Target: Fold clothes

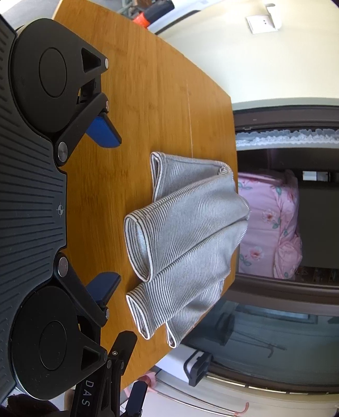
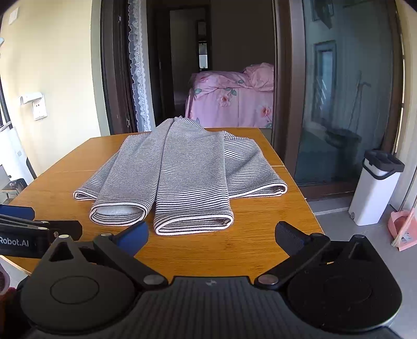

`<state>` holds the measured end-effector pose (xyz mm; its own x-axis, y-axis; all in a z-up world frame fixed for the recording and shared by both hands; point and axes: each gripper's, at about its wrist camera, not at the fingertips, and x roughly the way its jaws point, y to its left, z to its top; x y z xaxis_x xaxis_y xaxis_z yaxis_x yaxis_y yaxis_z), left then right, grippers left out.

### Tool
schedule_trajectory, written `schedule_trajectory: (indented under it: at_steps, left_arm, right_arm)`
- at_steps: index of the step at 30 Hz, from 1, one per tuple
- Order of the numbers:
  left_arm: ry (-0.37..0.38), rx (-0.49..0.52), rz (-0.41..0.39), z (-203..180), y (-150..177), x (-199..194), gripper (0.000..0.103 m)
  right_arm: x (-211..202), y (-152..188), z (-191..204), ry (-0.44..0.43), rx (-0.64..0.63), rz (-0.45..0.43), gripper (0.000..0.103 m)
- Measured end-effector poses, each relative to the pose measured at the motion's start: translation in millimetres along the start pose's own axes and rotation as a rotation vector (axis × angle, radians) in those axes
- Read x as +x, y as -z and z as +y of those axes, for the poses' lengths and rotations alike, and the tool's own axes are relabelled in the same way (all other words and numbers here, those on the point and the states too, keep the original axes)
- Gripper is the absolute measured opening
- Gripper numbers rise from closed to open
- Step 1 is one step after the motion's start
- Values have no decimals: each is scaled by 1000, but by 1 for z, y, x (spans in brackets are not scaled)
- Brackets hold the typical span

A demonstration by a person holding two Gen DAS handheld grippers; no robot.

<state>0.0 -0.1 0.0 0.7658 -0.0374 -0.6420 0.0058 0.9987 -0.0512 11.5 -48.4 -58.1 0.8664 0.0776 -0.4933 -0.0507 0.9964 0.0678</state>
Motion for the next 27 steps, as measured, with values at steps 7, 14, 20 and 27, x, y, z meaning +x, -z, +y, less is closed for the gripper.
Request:
schedule_trajectory:
  at_steps: [7, 14, 20, 27]
  left_arm:
    - [-10, 9, -35, -1, 4, -3, 103]
    - [-5, 5, -16, 3, 1, 1, 103]
    - [-5, 7, -10, 1, 4, 1, 103]
    - [-14, -2, -8, 3, 4, 0, 103]
  right_arm:
    - [-2, -7, 9, 6, -43, -11, 103]
    - [-8, -5, 8, -12, -31, -15, 103]
    - [-6, -5, 5, -17, -24, -1, 103]
    - [-1, -9, 9, -27, -23, 10, 103]
